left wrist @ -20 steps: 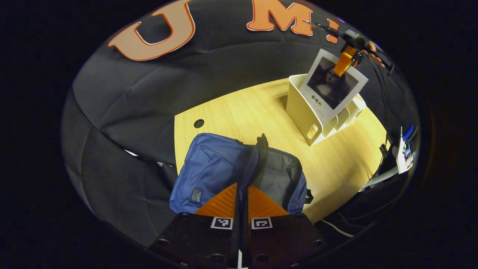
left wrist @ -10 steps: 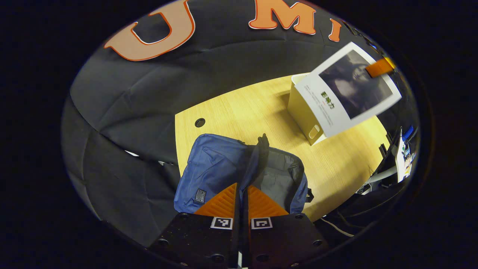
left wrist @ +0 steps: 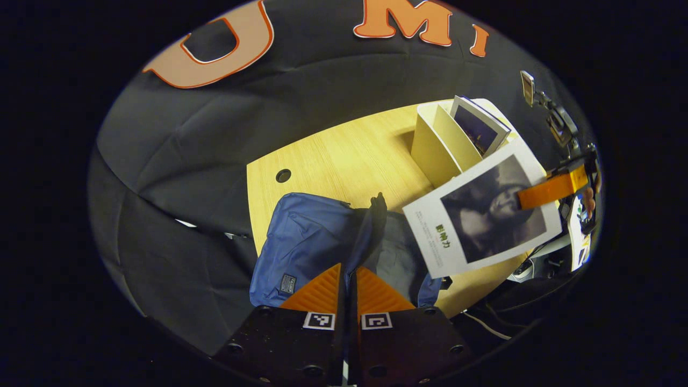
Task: Open the schoolbag, grab two books from the bookshelf and put them into the schoolbag.
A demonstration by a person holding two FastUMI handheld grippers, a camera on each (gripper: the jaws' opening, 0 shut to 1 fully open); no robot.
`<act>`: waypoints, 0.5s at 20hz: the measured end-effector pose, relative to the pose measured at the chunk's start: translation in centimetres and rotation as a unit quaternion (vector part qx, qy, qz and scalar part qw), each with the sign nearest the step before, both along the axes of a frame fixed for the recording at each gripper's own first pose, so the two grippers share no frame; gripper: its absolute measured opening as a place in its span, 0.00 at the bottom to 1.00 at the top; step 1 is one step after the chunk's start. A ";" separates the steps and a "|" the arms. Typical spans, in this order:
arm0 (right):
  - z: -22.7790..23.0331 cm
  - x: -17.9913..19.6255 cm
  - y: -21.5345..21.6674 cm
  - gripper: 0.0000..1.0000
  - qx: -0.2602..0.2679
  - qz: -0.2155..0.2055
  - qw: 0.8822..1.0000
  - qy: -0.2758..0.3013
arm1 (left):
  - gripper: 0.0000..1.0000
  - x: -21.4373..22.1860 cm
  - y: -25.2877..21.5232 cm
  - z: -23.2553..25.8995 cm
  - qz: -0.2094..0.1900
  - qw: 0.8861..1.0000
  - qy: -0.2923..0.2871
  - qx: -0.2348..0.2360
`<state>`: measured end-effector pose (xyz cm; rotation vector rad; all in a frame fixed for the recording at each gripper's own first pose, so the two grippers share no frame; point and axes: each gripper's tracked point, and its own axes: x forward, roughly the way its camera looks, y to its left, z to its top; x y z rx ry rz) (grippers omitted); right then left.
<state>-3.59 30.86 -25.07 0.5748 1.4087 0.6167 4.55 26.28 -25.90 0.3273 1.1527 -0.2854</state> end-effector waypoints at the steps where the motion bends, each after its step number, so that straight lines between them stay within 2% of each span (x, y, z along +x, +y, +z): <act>1: -0.5 -0.3 0.5 0.32 0.006 -0.008 1.000 0.007 | 0.04 0.0 0.0 -0.1 0.001 1.000 0.000 -0.003; 10: -3.4 -2.0 5.7 0.33 0.049 -0.072 0.996 0.022 | 0.04 -0.2 -1.0 -0.4 0.005 1.000 0.007 -0.015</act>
